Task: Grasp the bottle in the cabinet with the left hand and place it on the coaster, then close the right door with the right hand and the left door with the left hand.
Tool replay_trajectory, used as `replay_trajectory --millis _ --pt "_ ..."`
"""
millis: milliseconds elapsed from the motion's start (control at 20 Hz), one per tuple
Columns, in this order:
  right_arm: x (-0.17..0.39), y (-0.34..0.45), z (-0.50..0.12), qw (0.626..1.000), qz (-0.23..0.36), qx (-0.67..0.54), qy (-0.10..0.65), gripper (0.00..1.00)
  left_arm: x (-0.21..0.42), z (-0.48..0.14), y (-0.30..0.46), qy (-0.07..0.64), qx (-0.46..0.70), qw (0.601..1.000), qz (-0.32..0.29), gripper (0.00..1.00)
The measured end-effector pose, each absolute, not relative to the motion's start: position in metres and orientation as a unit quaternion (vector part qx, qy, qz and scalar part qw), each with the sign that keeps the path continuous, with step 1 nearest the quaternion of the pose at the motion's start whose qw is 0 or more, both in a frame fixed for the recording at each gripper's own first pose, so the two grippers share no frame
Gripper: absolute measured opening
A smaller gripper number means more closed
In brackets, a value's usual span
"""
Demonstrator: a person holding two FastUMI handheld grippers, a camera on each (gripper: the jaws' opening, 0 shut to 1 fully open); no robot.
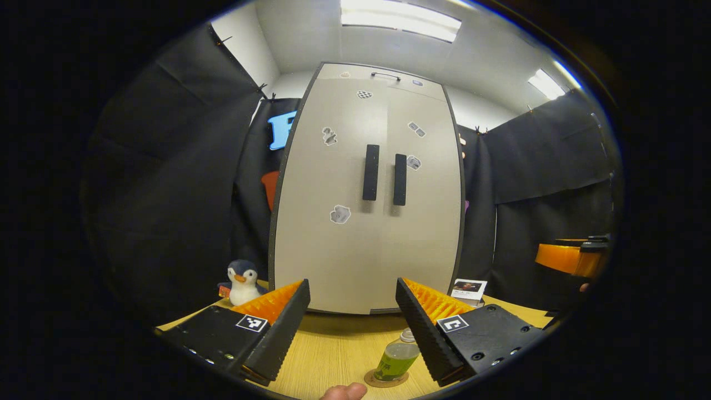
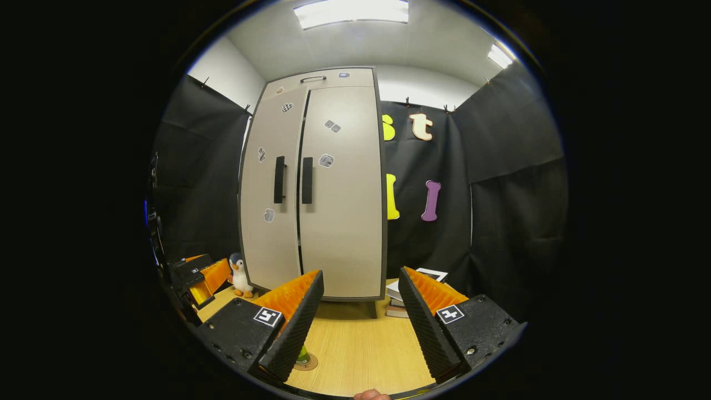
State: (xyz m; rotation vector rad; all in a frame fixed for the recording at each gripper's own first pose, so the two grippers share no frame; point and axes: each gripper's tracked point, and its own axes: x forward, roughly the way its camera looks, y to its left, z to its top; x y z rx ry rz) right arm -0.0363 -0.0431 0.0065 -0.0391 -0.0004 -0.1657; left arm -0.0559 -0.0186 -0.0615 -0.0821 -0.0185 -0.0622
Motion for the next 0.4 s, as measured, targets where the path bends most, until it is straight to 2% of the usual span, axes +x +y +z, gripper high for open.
replay_trajectory --millis 100,150,200,400 --pt "-0.0360 -0.0432 0.0059 0.997 -0.080 -0.019 0.000 0.83 -0.0562 -0.0615 -0.0217 -0.008 -0.039 0.999 -0.033 0.95" --pt "-0.0366 -0.0433 0.0067 0.997 -0.079 -0.019 -0.004 0.83 -0.0559 -0.0613 -0.0224 -0.007 -0.037 0.999 -0.033 0.99" --pt "-0.0361 -0.0447 0.0074 0.997 -0.081 -0.018 -0.009 0.83 -0.0558 -0.0625 -0.0240 -0.003 -0.034 0.999 -0.034 0.95" --pt "-0.0325 -0.0499 0.0074 0.997 -0.072 -0.007 -0.013 0.83 -0.0523 -0.0562 -0.0279 0.000 -0.046 0.998 -0.030 0.95"
